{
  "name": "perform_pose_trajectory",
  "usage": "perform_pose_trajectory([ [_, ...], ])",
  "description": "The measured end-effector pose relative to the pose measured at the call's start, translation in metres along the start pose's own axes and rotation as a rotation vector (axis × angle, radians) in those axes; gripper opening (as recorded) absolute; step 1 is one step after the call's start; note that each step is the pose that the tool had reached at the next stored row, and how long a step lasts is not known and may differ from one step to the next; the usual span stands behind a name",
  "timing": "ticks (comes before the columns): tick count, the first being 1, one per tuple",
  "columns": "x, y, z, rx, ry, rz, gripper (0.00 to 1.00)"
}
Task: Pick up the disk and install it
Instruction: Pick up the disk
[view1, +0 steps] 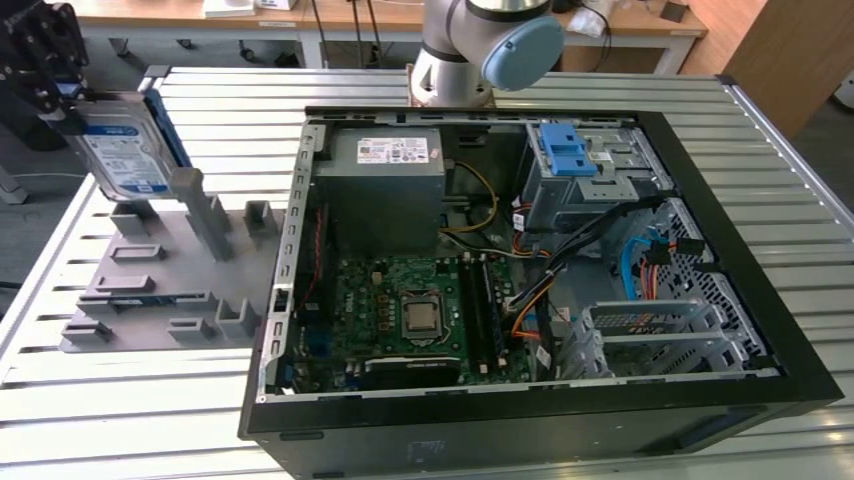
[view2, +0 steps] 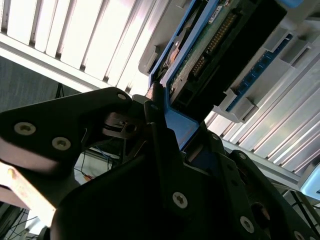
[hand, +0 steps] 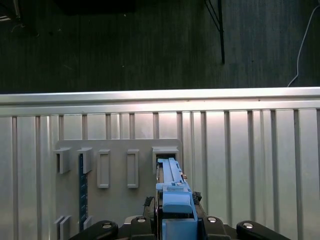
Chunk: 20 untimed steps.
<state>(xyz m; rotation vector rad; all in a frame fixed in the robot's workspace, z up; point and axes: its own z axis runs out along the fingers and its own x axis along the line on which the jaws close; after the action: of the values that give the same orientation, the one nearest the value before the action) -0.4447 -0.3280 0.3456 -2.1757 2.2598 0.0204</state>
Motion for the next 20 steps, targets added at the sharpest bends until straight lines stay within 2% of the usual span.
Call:
perform_pose_trajectory([
  [20,-0.0001,0.0001,-0.0104,0.0000,0.0000,0.000,0.36],
])
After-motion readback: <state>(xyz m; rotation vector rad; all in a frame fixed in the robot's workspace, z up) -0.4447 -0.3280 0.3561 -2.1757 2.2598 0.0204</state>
